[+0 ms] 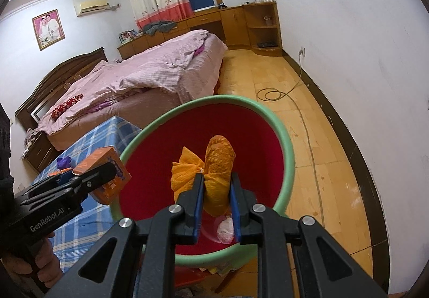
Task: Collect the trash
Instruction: 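Move both tools over the red bucket and release the box and cloth, then grasp the white medicine box with the left tool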
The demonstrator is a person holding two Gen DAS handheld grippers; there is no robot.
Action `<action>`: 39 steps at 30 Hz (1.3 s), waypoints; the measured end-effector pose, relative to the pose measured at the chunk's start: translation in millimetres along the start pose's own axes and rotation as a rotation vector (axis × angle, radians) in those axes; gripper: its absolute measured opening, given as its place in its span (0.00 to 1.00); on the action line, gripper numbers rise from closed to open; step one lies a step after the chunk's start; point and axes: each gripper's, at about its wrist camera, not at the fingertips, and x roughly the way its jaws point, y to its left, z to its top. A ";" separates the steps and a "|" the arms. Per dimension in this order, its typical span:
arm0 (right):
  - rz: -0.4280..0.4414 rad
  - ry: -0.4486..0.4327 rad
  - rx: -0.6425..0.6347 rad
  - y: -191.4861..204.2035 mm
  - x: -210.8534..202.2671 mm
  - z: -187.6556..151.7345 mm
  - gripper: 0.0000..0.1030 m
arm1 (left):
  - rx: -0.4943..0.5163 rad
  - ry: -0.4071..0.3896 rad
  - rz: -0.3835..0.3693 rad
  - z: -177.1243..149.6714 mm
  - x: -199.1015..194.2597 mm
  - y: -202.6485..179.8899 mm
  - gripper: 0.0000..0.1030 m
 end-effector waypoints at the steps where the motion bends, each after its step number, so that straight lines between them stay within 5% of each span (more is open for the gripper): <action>1: -0.003 0.002 0.002 -1.8 1.9 0.0 0.21 | 0.000 0.003 -0.003 -0.4 2.1 -1.1 0.45; 4: 0.000 0.007 0.011 -5.0 7.2 -0.4 0.24 | 0.003 0.004 -0.009 -1.3 3.2 -5.4 0.47; 7: 0.008 0.014 0.020 -7.7 11.5 0.0 0.27 | 0.002 -0.012 -0.009 -0.5 3.0 -5.5 0.62; 9: 0.009 0.015 0.025 -8.3 11.9 -0.3 0.34 | 0.004 -0.021 -0.010 -0.2 -0.6 -6.8 0.62; 23: 0.043 -0.015 0.006 10.6 -9.9 -1.4 0.37 | -0.041 -0.049 0.011 -7.0 -38.8 14.7 0.62; 39: 0.135 -0.009 -0.073 77.5 -29.8 -14.1 0.49 | -0.162 -0.113 0.165 -36.9 -112.6 90.8 0.62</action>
